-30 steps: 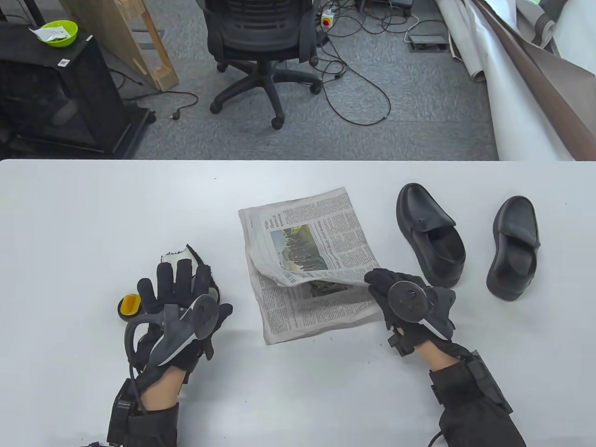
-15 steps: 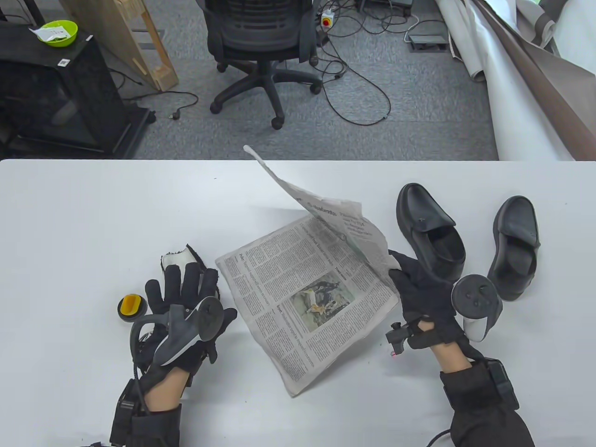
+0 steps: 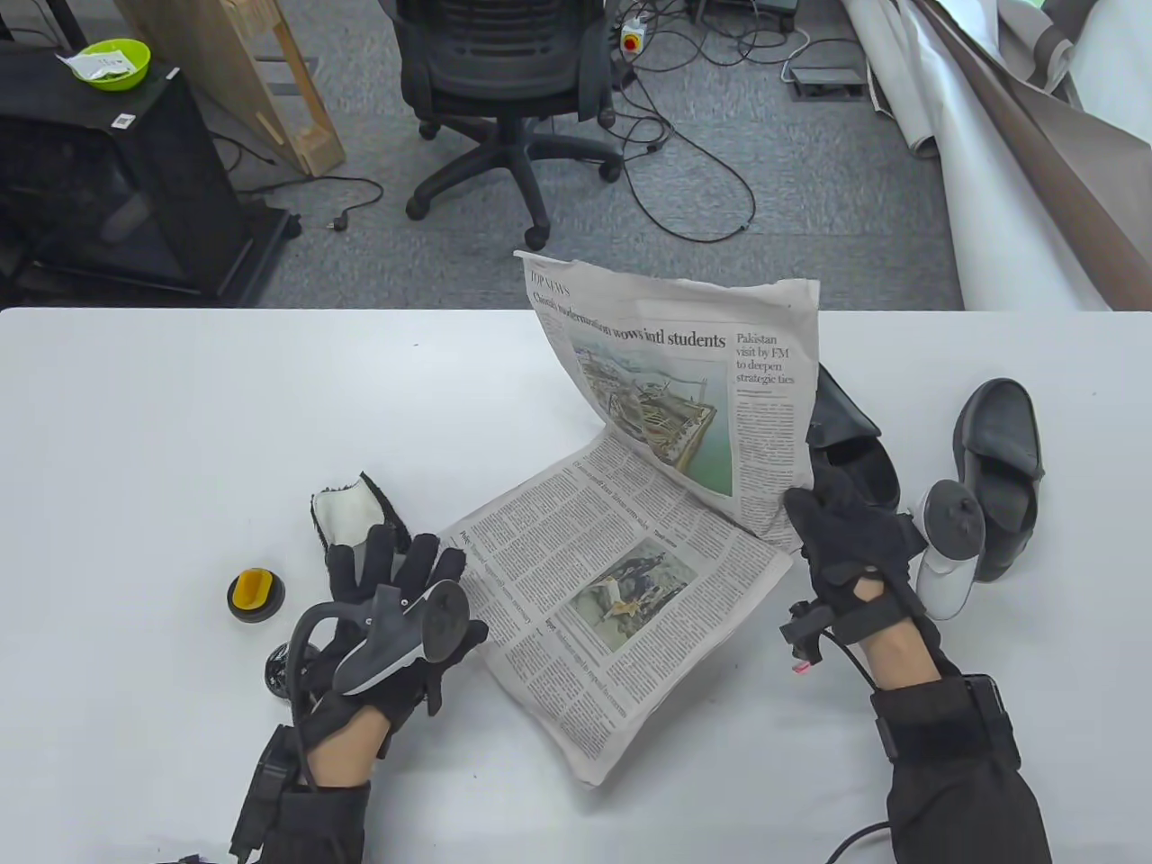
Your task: Dip and apply built-in sponge shoe polish on shoes
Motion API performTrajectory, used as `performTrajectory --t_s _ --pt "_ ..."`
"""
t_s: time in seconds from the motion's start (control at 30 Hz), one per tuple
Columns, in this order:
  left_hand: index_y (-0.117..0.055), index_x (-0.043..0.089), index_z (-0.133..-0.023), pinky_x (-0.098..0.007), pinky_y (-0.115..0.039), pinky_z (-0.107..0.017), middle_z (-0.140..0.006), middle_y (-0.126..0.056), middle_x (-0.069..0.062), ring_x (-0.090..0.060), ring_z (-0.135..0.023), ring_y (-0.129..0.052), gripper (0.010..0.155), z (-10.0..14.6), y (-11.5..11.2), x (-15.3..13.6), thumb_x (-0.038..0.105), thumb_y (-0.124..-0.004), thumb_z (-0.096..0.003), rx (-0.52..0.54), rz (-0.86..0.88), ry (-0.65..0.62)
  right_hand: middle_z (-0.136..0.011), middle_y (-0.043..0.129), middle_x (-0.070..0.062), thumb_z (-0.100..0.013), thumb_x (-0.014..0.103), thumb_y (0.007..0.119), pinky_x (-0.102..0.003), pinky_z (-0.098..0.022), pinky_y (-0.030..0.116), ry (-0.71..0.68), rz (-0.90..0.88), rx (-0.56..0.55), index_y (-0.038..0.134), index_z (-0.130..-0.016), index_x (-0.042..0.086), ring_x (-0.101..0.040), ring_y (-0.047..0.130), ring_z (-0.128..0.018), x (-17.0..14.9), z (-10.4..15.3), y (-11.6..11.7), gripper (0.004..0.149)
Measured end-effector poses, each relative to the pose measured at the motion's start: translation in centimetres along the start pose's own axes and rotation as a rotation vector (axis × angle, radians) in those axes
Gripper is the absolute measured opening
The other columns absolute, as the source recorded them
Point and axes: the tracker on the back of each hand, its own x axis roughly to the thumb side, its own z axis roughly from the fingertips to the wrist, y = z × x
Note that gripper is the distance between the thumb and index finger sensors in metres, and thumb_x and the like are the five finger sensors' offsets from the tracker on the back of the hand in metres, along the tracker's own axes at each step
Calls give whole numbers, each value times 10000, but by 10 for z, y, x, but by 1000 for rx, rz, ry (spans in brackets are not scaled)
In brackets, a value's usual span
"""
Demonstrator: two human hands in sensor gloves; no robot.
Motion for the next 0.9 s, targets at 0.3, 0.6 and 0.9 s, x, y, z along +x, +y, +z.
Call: performTrajectory --t_s 0.3,0.6,0.9 --pt "-321 381 -1104 -717 -143 -751 -1256 -281 61 -425 -1133 -158 832 -12 -18 24 714 -585 -388 -115 -2 -101 -853 869 18 -430 332 721 -472 -570 843 41 95 -3 759 -829 327 -227 1060 -623 7 -7 -6 401" --pt "-371 386 -1096 -719 -154 -752 -1245 -318 97 -420 -1136 -184 849 -15 -28 37 709 -671 -371 -197 -65 -167 -841 881 6 -433 344 741 -476 -565 839 123 528 -186 764 -835 309 -225 1063 -608 11 -29 19 405" --pt "-366 373 -1096 -720 -156 -748 -1242 -344 85 -430 -1134 -199 832 -18 -27 35 697 -657 -387 -196 -149 -90 -848 874 0 -428 371 759 -499 -589 805 176 923 -236 732 -882 288 -236 1032 -661 4 -46 48 462"
